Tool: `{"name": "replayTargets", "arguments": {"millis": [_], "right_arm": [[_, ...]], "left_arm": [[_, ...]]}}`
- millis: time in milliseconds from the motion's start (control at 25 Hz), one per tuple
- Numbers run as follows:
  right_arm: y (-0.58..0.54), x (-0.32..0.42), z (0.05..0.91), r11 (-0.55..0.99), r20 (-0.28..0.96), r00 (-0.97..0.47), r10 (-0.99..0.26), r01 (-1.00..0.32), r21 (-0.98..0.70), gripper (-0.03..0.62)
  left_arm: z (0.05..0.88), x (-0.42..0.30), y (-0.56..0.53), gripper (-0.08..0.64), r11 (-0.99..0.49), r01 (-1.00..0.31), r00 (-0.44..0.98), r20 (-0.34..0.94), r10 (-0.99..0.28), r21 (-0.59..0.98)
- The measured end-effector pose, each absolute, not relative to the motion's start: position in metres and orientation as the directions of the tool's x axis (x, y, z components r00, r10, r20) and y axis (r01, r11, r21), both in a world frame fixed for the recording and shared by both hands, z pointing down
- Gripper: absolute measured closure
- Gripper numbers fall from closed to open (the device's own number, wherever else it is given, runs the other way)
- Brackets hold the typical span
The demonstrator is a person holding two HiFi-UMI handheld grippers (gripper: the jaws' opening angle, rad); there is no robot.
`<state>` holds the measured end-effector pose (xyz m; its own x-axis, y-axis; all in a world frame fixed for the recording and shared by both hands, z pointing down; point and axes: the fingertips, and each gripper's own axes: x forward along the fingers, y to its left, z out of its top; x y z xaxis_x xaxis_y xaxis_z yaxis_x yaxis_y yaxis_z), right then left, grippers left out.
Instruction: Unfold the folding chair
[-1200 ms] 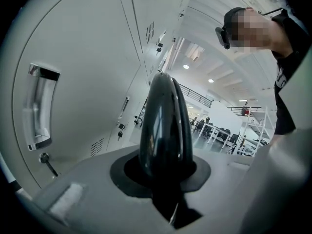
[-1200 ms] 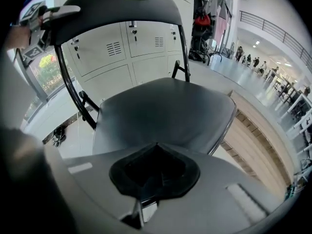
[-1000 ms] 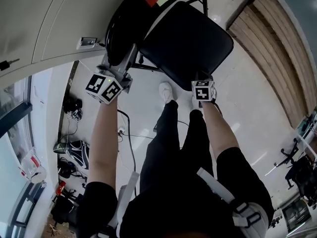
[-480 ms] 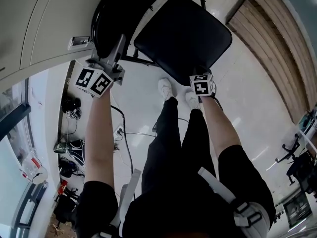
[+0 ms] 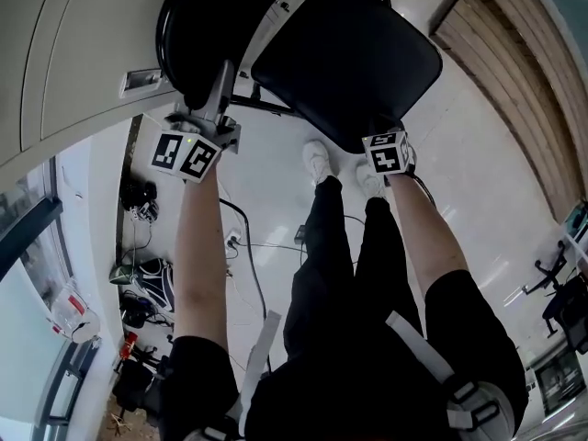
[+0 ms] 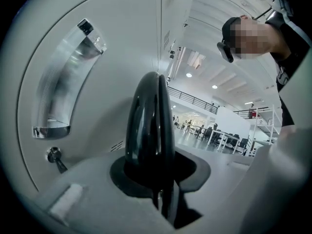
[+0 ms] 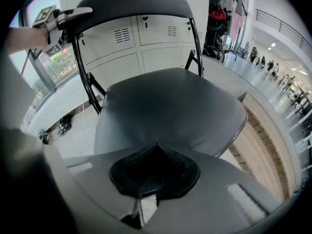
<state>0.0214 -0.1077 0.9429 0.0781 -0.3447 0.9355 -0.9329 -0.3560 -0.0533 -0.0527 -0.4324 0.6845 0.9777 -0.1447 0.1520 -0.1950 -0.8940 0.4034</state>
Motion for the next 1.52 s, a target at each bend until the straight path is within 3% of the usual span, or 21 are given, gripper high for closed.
{"name": "replayTargets", "arguments": {"millis": [240,720,880,920,1000,1240,1520], "right_arm": [[-0.085,0.017,0.965,-0.392,0.969,0.035,-0.244,-0.918,-0.066,0.588],[-0.084,0.016,0.976,-0.342,0.963,0.101,-0.25,-0.94,0.01,0.588],[-0.086,0.014,0.973,-0.335,0.97,0.057,-0.238,-0.942,-0.027,0.587],[-0.088,0.012,0.97,-0.333,0.968,0.034,-0.25,-0.941,-0.053,0.586],[-0.096,0.008,0.957,-0.317,0.953,-0.004,-0.303,-0.942,-0.105,0.509],[-0.124,0.011,0.893,-0.312,0.868,0.026,-0.496,-0.938,-0.15,0.548],[-0.144,0.035,0.762,-0.255,0.695,0.054,-0.717,-0.948,-0.19,0.586]], "left_arm": [[0.704,-0.056,-0.436,0.476,-0.866,-0.207,0.975,0.166,-0.146,0.456],[0.709,-0.06,-0.441,0.465,-0.874,-0.238,0.971,0.123,-0.205,0.423],[0.716,-0.066,-0.444,0.414,-0.865,-0.29,0.955,0.176,-0.237,0.41],[0.721,-0.072,-0.445,0.371,-0.853,-0.32,0.946,0.192,-0.262,0.412],[0.729,-0.088,-0.444,0.331,-0.827,-0.378,0.924,0.219,-0.312,0.416],[0.734,-0.131,-0.408,0.331,-0.758,-0.494,0.866,0.316,-0.386,0.426],[0.67,-0.138,-0.367,0.331,-0.772,-0.483,0.875,0.275,-0.399,0.414]]}}
